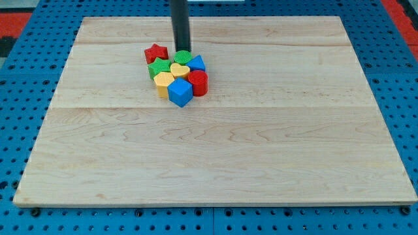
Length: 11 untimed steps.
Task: Push the red star into the group of blocks
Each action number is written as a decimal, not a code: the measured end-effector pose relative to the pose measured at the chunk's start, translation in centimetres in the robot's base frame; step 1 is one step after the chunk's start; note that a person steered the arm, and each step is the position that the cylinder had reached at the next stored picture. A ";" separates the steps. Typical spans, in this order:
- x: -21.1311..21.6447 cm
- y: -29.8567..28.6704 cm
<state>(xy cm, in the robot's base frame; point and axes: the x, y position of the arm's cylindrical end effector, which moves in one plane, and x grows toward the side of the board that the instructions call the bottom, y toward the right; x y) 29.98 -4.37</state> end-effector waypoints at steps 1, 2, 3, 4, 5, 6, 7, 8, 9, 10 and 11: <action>-3.2 0.0; -3.4 -7.2; -0.1 -8.5; 0.9 -5.6; -0.4 -5.4; -0.9 -2.3; 0.5 3.1; 1.3 4.6; 1.7 5.9; 1.3 6.8; 1.3 6.8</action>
